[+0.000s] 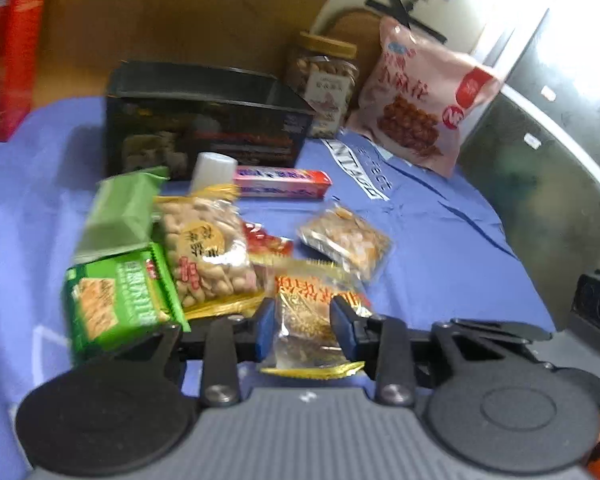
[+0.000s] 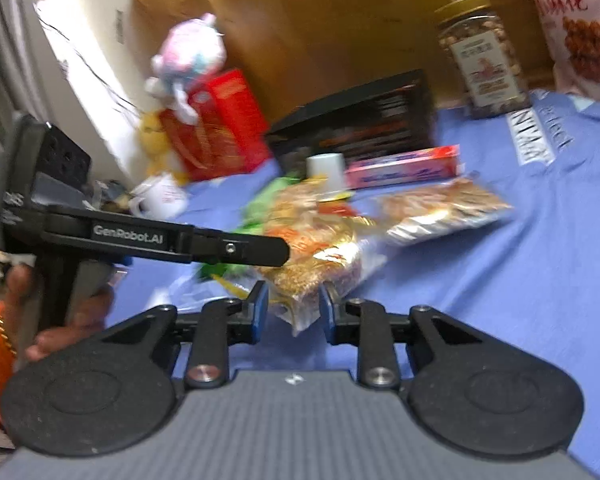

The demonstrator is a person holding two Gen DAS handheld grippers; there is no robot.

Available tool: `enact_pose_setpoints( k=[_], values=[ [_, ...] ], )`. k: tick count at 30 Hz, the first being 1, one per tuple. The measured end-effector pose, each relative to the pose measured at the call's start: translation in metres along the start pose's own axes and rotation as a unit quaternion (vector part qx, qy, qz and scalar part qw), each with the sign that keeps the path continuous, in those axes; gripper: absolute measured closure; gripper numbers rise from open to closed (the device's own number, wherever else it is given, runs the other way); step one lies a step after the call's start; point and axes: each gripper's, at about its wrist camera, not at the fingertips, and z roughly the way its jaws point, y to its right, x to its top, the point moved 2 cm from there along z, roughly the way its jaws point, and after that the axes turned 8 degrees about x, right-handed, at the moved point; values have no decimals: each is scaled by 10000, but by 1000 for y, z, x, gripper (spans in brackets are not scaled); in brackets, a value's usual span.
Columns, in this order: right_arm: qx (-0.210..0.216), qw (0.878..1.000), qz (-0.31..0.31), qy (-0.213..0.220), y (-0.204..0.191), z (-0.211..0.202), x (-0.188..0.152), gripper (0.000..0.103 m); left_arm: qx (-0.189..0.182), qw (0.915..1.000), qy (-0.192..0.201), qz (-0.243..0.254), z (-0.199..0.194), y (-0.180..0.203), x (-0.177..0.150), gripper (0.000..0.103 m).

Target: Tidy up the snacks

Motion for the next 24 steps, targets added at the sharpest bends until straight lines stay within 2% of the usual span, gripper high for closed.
enact_pose_setpoints(
  k=[4, 7, 10, 12, 15, 17, 19, 22, 24],
  values=[
    [89, 9991, -233, 356, -16, 14, 28, 75, 125, 9991, 400, -112, -19, -14, 29, 73],
    [-15, 9963, -562, 647, -20, 32, 70, 75, 199, 9956, 920, -28, -24, -21, 76, 73],
    [-253, 9931, -850, 772, -16, 57, 111, 76, 348, 9919, 1219, -13, -8, -30, 128, 73],
    [-483, 9920, -913, 725, -7, 81, 134, 76, 427, 9914, 1231, -155, 12, -41, 156, 73],
    [-674, 9939, -735, 466, 22, 117, 154, 75, 480, 9930, 982, -450, 52, -63, 181, 74],
    [-962, 9920, -759, 286, 35, 131, 158, 70, 500, 9938, 864, -489, 75, -70, 184, 74],
    [-1046, 9910, -739, 382, 41, 122, 158, 70, 661, 9936, 754, -517, 87, -73, 182, 71],
    [-997, 9914, -338, 783, 56, 77, 145, 70, 542, 9918, 1048, -499, 62, -82, 171, 70],
    [-1167, 9899, -96, 805, 71, 61, 134, 69, 366, 9903, 1210, -579, 40, -85, 158, 69]
  ],
)
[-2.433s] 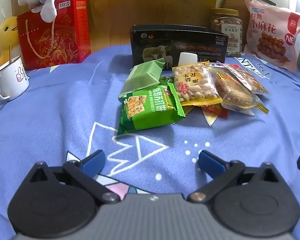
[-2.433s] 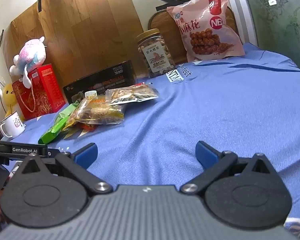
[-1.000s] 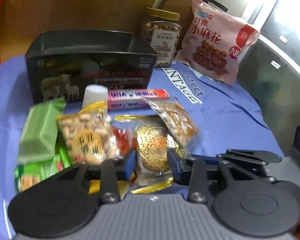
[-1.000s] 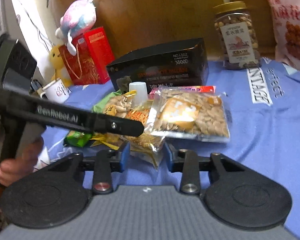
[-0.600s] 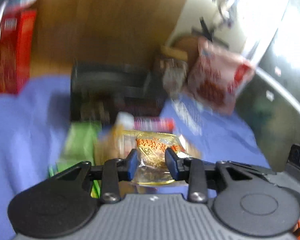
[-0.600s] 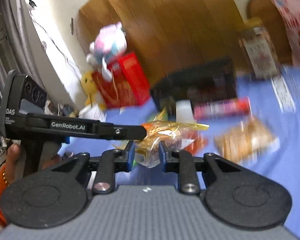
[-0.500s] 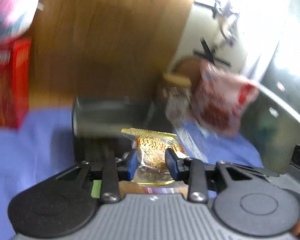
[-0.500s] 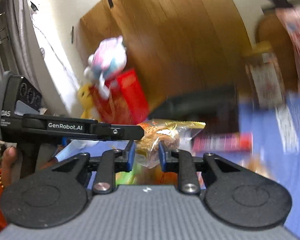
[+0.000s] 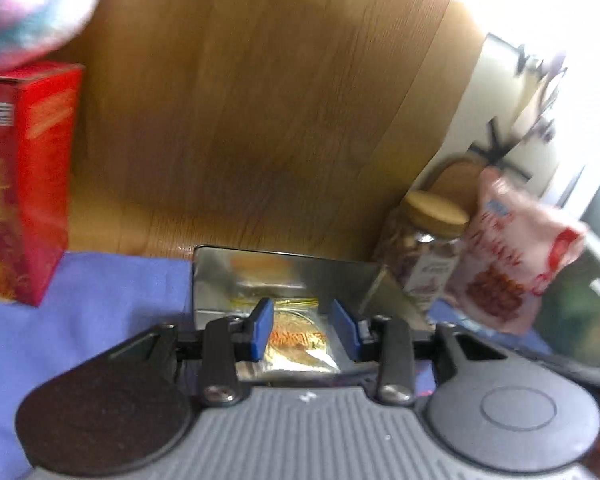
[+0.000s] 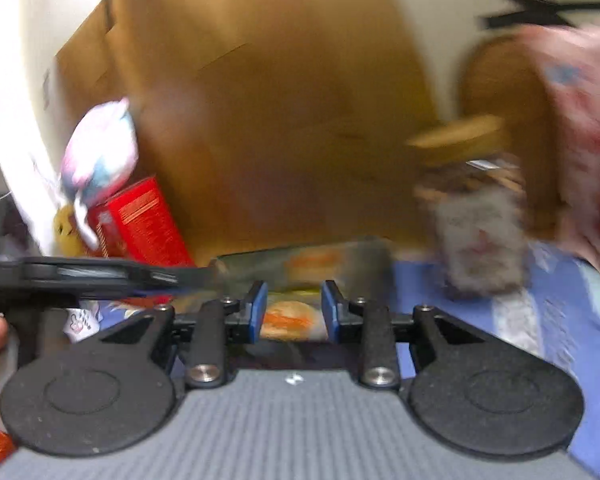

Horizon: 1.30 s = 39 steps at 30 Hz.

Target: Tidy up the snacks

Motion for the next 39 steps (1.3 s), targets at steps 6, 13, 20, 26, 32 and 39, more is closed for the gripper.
enact_pose_setpoints(
  k=[6, 13, 20, 26, 32, 39],
  values=[
    [-161, 9942, 932, -519, 39, 18, -38, 69, -302, 9990, -267, 177, -25, 16, -38, 69],
    [-17, 9978, 335, -578, -9, -48, -64, 66, -515, 9974, -489, 108, -48, 21, -80, 69],
    [-400, 9842, 1694, -335, 63, -57, -79, 63, -1000, 9798, -1715, -240, -8, 65, -123, 69],
    [-64, 9666, 2549, -244, 64, -76, -99, 85, -843, 9778, -1839, -544, 11, 73, -148, 69],
    [672, 9413, 3307, -8, 42, -111, -129, 90, -890, 9769, -1801, -724, -5, 63, -157, 80],
    [501, 9506, 3060, 147, 20, -147, -152, 92, -826, 9824, -1673, -40, -33, 88, -180, 78]
  ],
)
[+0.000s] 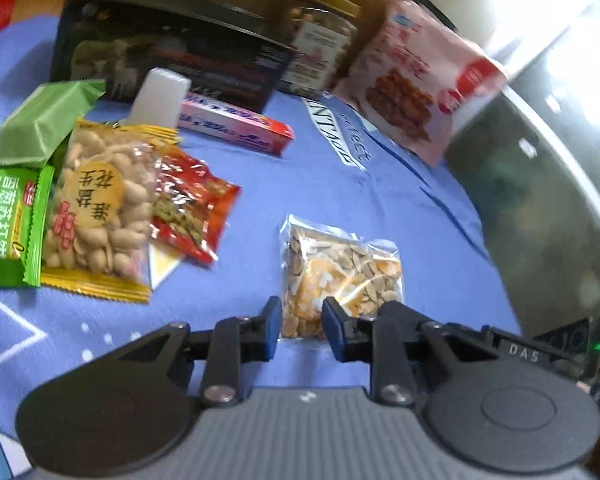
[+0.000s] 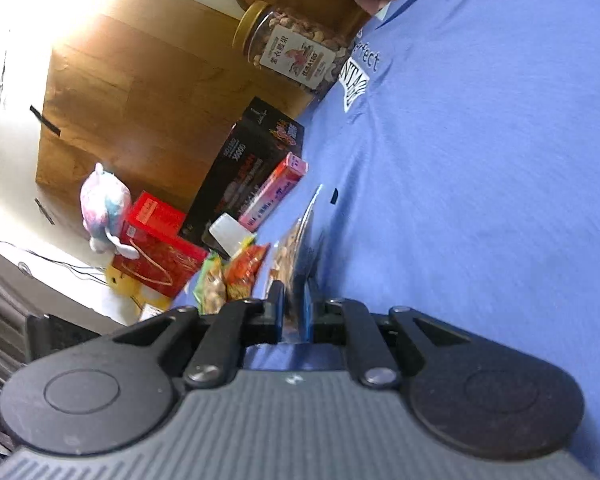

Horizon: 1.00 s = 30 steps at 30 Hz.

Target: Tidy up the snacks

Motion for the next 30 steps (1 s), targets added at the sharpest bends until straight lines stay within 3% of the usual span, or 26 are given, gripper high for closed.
enact_pose_setpoints(
  k=[3, 5, 6, 7, 10, 14, 16, 18, 23, 30],
  values=[
    [238, 9984, 448, 240, 10, -10, -3, 93, -290, 9995, -79, -68, -8, -2, -4, 73],
    [386, 9947, 849, 435, 20, -21, -6, 93, -322, 9994, 75, -123, -18, -5, -5, 59],
    [487, 9917, 1082, 503, 26, -27, -8, 93, -293, 9993, 152, -155, -22, -7, -4, 43],
    [612, 9880, 1307, 544, 32, -32, -10, 93, -309, 9992, 192, -188, -25, -8, -4, 37],
    [1005, 9769, 1757, 685, 39, -43, -19, 93, -678, 9973, -56, -266, -25, -5, -6, 37],
    [1368, 9715, 1825, 649, 30, -47, -25, 93, -1146, 9927, -274, -250, -24, 8, -14, 42],
    [1478, 9732, 1674, 544, 20, -44, -25, 93, -1264, 9915, -273, -173, -25, 13, -17, 72],
    [1341, 9798, 1414, 453, 11, -42, -20, 93, -1195, 9926, -140, -190, -33, 13, -16, 77],
    [1299, 9891, 661, 185, -25, -11, 5, 93, -1032, 9938, 422, 19, -65, 4, 7, 78],
    [893, 9930, -765, -118, -95, 109, 91, 91, -223, 9909, 1302, 253, -76, -28, 121, 77]
  ],
)
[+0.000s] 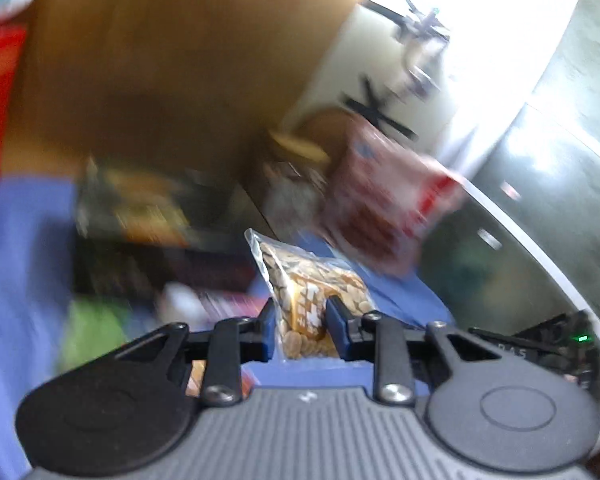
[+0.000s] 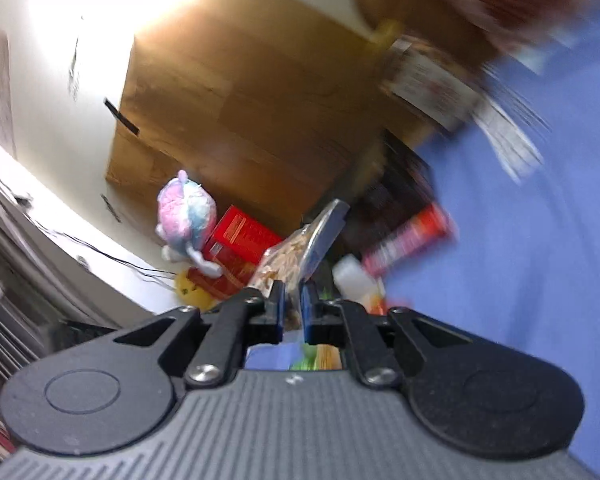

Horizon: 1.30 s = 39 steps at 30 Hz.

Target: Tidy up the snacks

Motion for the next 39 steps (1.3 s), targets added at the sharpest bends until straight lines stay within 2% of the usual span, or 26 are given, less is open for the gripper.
enact_pose_setpoints(
  k=[3, 5, 6, 7, 9, 11, 14, 17, 21, 24, 27, 29, 35, 37, 39],
  values=[
    [-421, 9971, -597, -216, 0, 58, 33, 89, 481, 9988, 91, -27, 34, -24, 40, 74],
    [-746, 9922, -918, -404, 5, 89, 46, 89, 813, 9967, -24, 3, 61, -34, 51, 67],
    [-1029, 9860, -1223, -473, 7, 103, 49, 86, 997, 9949, -118, 58, 75, -38, 53, 62],
    [-1361, 9771, -1555, -505, 9, 113, 50, 76, 1148, 9931, -209, 129, 86, -41, 54, 59],
    [-1899, 9577, -2117, -435, 12, 120, 49, 64, 1415, 9891, -315, 246, 100, -44, 53, 59],
    [-1962, 9541, -2247, -269, 14, 109, 47, 65, 1426, 9894, -147, 214, 93, -46, 54, 59],
    [-1776, 9585, -2229, 32, 12, 71, 36, 65, 1310, 9909, 288, 58, 62, -46, 50, 59],
    [-1677, 9663, -1944, 183, 16, 27, 9, 65, 1042, 9927, 597, 64, 26, -32, 31, 59],
    [-1778, 9718, -1533, 226, 31, -30, -51, 65, 766, 9940, 724, 276, -9, -6, -21, 55],
    [-1999, 9700, -1366, 239, 36, -61, -92, 65, 744, 9926, 726, 631, -19, 23, -75, 55],
    [-2141, 9682, -1268, 266, 27, -84, -118, 65, 828, 9909, 594, 879, -16, 44, -120, 55],
    [-2246, 9631, -1463, 242, 15, -94, -134, 65, 956, 9889, 573, 986, -16, 48, -137, 55],
    [-2247, 9603, -1631, 262, -6, -111, -154, 65, 1506, 9803, 562, 1148, -12, 49, -160, 55],
    [-2260, 9601, -1621, 278, -7, -109, -156, 65, 1600, 9772, 634, 1242, -16, 46, -163, 55],
    [-2252, 9607, -1598, 298, -7, -113, -159, 65, 1574, 9782, 575, 1228, -17, 41, -165, 53]
  ],
)
